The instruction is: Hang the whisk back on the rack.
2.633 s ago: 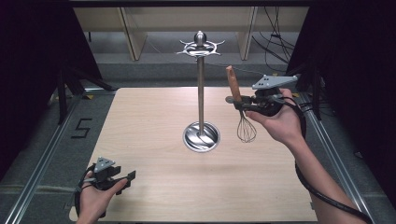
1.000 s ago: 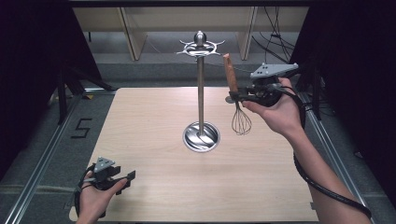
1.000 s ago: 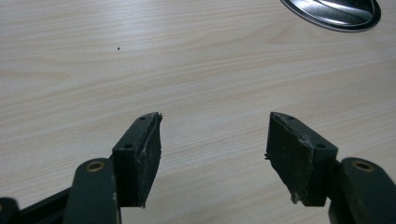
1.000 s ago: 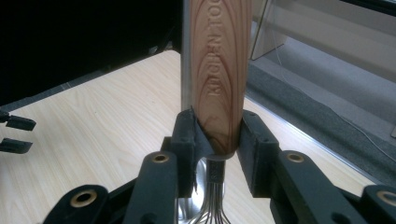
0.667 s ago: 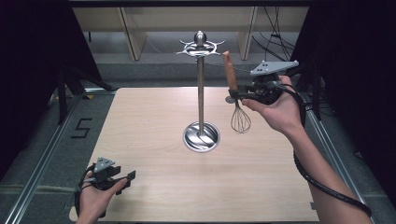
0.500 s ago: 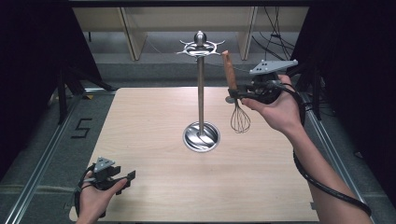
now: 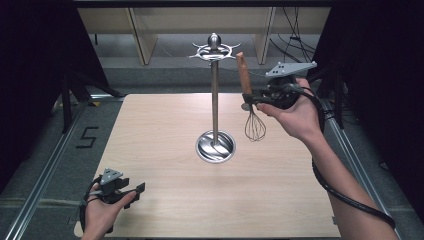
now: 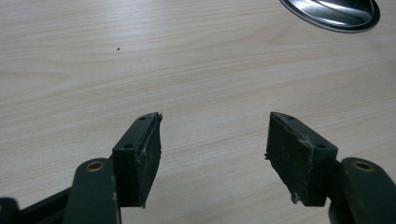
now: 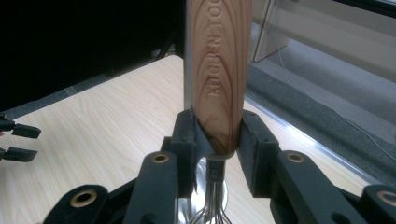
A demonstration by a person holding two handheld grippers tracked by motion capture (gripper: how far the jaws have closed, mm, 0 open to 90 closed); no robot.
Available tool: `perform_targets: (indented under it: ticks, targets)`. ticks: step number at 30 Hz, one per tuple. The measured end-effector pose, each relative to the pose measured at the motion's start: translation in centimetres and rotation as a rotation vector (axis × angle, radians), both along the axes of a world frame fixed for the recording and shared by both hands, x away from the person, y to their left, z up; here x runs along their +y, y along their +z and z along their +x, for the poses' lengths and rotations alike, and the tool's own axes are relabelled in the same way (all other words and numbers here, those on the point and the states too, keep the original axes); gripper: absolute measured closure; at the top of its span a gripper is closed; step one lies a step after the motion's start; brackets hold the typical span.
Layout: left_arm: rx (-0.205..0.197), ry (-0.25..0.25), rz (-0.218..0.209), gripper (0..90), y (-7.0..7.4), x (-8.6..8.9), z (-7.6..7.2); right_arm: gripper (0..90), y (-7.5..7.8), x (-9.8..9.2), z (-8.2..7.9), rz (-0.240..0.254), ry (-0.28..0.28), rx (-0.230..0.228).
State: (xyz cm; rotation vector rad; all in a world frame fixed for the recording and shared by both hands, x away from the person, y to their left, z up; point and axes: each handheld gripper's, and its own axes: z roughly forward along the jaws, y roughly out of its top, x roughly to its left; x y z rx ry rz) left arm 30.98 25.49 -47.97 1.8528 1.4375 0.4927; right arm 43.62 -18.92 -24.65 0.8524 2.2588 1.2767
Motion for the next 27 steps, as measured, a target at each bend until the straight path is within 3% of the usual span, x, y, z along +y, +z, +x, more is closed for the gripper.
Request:
perform_targets:
  ticks: [1,3,8,21,24,27]
  targets:
    - [0.003,0.001,0.004,34.8,0.02,0.0,-0.03,70.4,-0.01,0.12,-0.08,0.009,-0.007,0.017]
    - [0.003,0.0,0.005,34.8,0.04,0.02,-0.03,70.4,-0.06,0.2,0.15,0.011,-0.005,-0.009]
    - [0.001,-0.003,0.0,34.8,0.02,0.04,-0.02,70.4,0.11,0.34,0.19,0.015,0.003,0.021]
    - [0.001,-0.002,0.002,34.8,0.02,0.03,-0.01,70.4,0.09,0.75,0.68,0.014,0.008,0.008]
    - [0.0,0.0,-0.001,34.8,0.05,0.02,-0.03,70.4,0.2,0.83,0.63,0.015,0.006,0.039]
    - [0.0,-0.001,0.0,34.8,0.04,0.02,-0.03,70.4,0.2,0.88,0.83,0.015,0.017,0.029]
